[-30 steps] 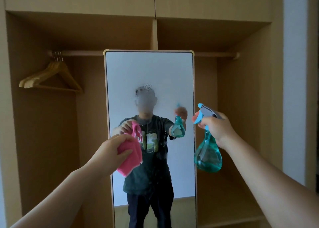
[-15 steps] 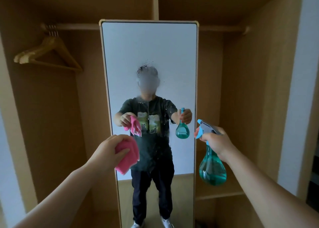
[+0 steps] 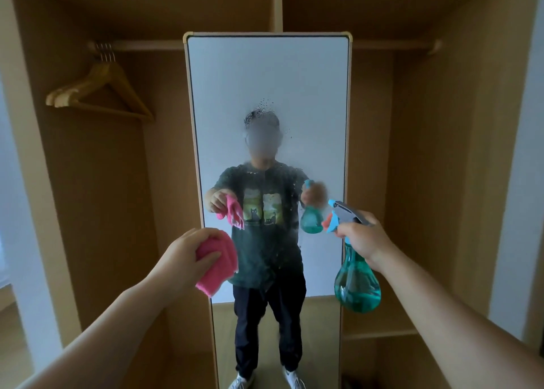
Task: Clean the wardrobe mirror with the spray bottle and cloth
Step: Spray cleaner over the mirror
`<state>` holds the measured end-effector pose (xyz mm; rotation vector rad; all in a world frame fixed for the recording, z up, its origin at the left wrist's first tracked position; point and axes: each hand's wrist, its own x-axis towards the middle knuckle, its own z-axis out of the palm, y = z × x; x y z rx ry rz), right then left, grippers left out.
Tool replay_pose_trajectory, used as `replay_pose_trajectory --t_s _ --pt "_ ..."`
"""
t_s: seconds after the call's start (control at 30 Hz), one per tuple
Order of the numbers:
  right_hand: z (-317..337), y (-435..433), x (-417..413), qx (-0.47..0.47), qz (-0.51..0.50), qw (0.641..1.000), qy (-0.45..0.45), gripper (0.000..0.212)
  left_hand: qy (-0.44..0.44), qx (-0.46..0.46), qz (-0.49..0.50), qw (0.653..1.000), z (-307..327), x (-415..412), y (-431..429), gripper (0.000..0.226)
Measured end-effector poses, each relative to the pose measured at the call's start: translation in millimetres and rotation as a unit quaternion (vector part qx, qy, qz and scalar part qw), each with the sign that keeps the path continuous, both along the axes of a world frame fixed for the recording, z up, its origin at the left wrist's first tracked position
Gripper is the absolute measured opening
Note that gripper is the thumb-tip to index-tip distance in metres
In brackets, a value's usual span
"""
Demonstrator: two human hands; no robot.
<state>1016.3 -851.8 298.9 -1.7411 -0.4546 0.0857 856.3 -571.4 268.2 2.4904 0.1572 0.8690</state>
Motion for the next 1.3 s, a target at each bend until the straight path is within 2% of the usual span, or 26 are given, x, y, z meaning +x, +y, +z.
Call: replay_pose_trajectory --t_s 0.13,0.3,0.43,0.6,0.73,1.0,1.17,1.3 --pt "-2.1 15.8 0.0 -0.007 -0.001 1.0 0.028 0.033 0.008 -0.006 0.009 1.0 -4.8 -9.5 7.8 0.03" --pt "-4.3 31.2 -5.9 -0.004 0.016 1.0 0.024 0.03 0.014 -0.024 0.03 0.999 -11.5 -20.8 20.1 0.032" --pt "-2.9 39.3 -15.2 0.022 0.016 1.0 -0.007 0.016 0.012 -0.032 0.039 0.999 -13.3 -26.8 25.8 0.031" --pt "-0.5 52.8 -19.3 0.01 0.046 0.999 -0.023 0.019 0.006 -0.029 0.036 0.999 -15.4 -33.1 30.3 0.031" --pt "1.2 67.3 -30.1 0.033 0.066 0.997 -0.029 0.032 0.011 -0.03 0.045 0.998 -19.0 -41.0 39.7 0.032" --pt "-4.5 100.0 -33.3 0.036 0.093 0.993 -0.058 0.035 0.011 -0.043 0.062 0.997 -25.9 -57.1 56.1 0.033" --pt "-7.7 111.6 -33.0 0.056 0.087 0.991 -0.085 0.018 0.01 -0.04 0.063 0.997 -26.0 -60.1 59.9 0.035" --pt "-14.8 109.9 -26.1 0.052 0.101 0.989 -0.089 0.025 0.016 -0.039 0.058 0.997 -29.3 -58.0 59.3 0.035"
